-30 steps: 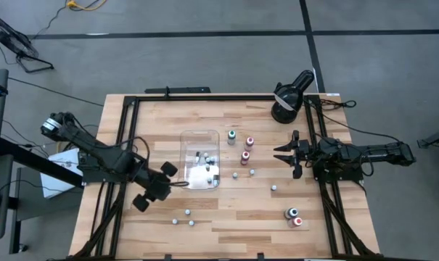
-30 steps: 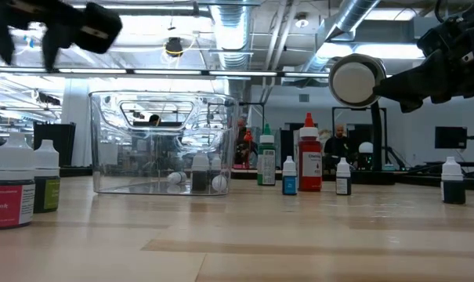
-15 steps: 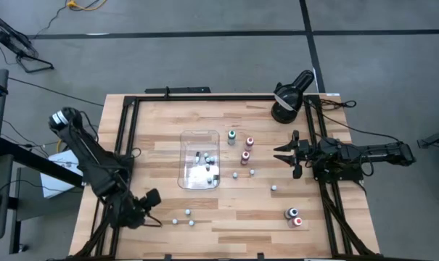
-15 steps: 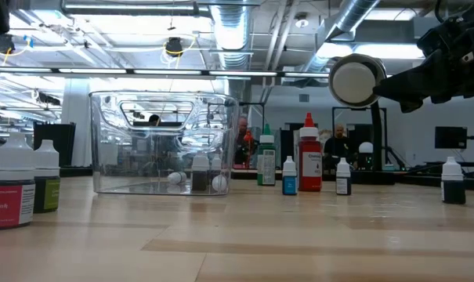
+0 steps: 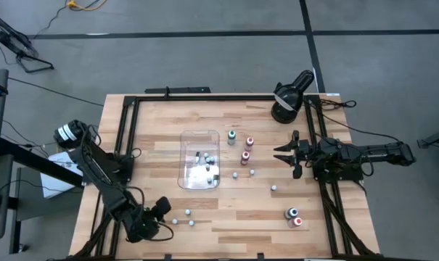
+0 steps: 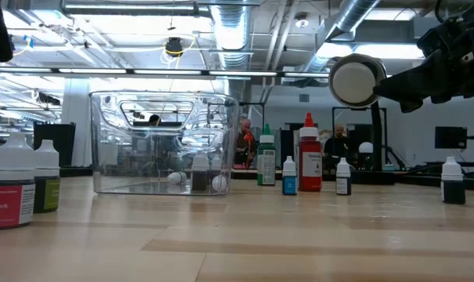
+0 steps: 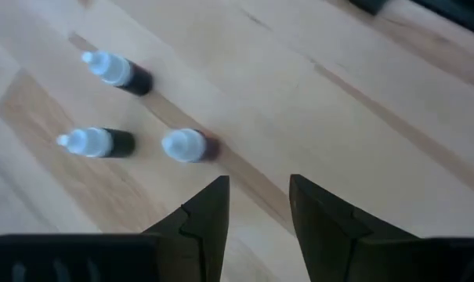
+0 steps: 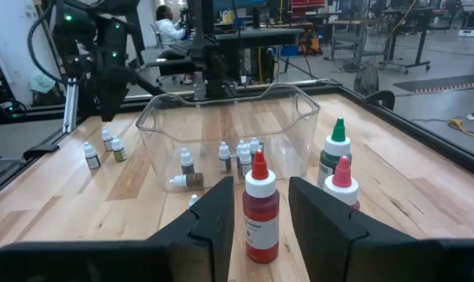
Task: Pick & Place food coloring
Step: Put the small orange food coloring bottle into the transparent bin
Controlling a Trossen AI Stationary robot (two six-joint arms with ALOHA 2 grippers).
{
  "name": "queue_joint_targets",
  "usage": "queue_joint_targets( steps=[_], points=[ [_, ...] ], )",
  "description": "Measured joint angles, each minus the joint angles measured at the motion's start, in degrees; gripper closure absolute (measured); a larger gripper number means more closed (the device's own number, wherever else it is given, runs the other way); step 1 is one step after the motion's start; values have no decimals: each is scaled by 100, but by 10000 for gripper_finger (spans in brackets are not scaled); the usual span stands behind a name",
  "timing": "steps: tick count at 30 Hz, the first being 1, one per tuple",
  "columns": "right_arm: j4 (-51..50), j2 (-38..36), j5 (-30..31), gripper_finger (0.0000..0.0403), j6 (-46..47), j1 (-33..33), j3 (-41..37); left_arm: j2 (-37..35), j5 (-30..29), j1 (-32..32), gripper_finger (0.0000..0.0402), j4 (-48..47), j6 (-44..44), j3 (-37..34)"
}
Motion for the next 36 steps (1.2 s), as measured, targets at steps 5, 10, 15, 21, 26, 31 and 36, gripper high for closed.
queue_joint_targets(
  steps=[5,10,15,21,26,31,36],
  points=[
    [2,-1,0,290,-1,0,0,179,-635,50,274,-12,150,268],
    [1,0,0,290,0,-1,0,239,-623,227,274,-93,251,495],
    [2,0,0,290,-1,0,0,246,-510,354,274,-123,569,603],
    [0,1,0,290,-1,-2,1,370,-36,509,274,-209,654,610],
    [1,-1,0,290,0,0,1,652,-122,575,274,-124,715,610],
    [-4,-1,0,290,0,-2,-1,779,-381,587,274,-94,761,610],
    [-10,1,0,290,0,0,-1,799,-290,601,274,-4,911,610]
  ],
)
